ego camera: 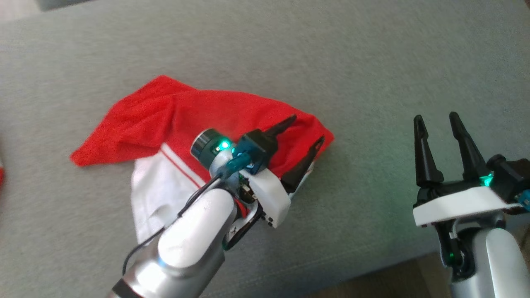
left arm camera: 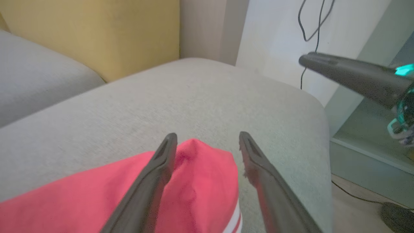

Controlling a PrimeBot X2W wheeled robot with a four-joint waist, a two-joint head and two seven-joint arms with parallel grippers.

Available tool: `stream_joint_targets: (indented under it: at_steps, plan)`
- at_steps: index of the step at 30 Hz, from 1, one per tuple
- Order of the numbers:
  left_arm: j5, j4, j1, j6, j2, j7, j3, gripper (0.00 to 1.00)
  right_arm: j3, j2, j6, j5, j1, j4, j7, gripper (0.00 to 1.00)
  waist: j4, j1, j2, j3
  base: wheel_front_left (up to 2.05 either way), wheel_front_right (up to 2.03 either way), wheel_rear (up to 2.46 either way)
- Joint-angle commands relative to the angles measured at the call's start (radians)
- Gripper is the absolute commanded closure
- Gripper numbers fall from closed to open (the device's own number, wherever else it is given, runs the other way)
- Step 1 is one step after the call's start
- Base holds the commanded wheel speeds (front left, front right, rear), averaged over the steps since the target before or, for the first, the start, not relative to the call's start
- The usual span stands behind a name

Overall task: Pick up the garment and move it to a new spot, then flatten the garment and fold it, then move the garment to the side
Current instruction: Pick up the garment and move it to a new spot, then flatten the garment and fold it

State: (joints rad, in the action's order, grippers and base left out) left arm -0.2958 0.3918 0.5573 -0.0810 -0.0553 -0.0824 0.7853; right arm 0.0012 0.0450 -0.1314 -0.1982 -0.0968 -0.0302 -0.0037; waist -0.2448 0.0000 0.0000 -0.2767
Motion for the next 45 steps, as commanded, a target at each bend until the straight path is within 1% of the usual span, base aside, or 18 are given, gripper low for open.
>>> stream_joint_targets:
  at_steps: [1,5,10,14,16,20,24,31,35,45]
  plan:
    - [0.008,-0.050,0.011,0.016,-0.011,-0.024,-0.039,0.00,0.019,0.005,0.001,0.008,-0.014,-0.032,0.003,0.00,0.045,0.0000,0.0000,0.042,0.00,0.00,0.00]
    - [-0.007,-0.103,-0.043,0.078,-0.051,-0.085,-0.098,0.00,0.010,0.005,0.001,0.025,0.001,-0.040,0.021,0.00,0.102,0.0000,0.0000,0.085,0.00,0.00,0.00]
    - [-0.051,-0.127,-0.119,0.161,-0.111,-0.145,-0.217,0.00,0.005,0.005,0.001,0.046,0.018,-0.054,0.047,0.00,0.167,0.0000,0.0000,0.128,0.00,0.00,0.00]
    - [-0.086,-0.132,-0.185,0.211,-0.160,-0.169,-0.317,0.00,0.001,0.005,0.001,0.048,0.034,-0.061,0.069,0.00,0.211,0.0000,0.0000,0.160,0.00,0.00,0.00]
    - [-0.099,-0.139,-0.219,0.228,-0.182,-0.174,-0.361,0.00,0.002,0.005,0.001,0.054,0.045,-0.064,0.079,0.00,0.229,0.0000,0.0000,0.176,0.00,0.00,0.00]
    - [-0.113,-0.163,-0.289,0.244,-0.218,-0.178,-0.422,0.00,0.001,0.005,0.001,0.057,0.067,-0.066,0.090,0.00,0.248,0.0000,0.0000,0.206,0.00,0.00,0.00]
    - [-0.114,-0.192,-0.341,0.244,-0.242,-0.179,-0.442,0.00,0.002,0.005,0.001,0.064,0.088,-0.069,0.099,0.00,0.255,0.0000,0.0000,0.229,0.00,0.00,0.00]
    - [-0.103,-0.231,-0.409,0.267,-0.262,-0.176,-0.442,0.00,0.004,0.005,0.001,0.063,0.133,-0.072,0.112,0.00,0.245,0.0000,0.0000,0.270,0.00,0.00,0.00]
    - [-0.103,-0.247,-0.431,0.274,-0.267,-0.167,-0.438,0.00,-0.001,0.005,0.001,0.055,0.149,-0.078,0.115,0.00,0.242,0.0000,0.0000,0.282,0.00,0.00,0.00]
    - [-0.099,-0.285,-0.460,0.294,-0.293,-0.146,-0.437,0.00,-0.010,0.005,0.001,0.049,0.163,-0.091,0.122,0.00,0.241,0.0000,0.0000,0.290,0.00,0.00,0.00]
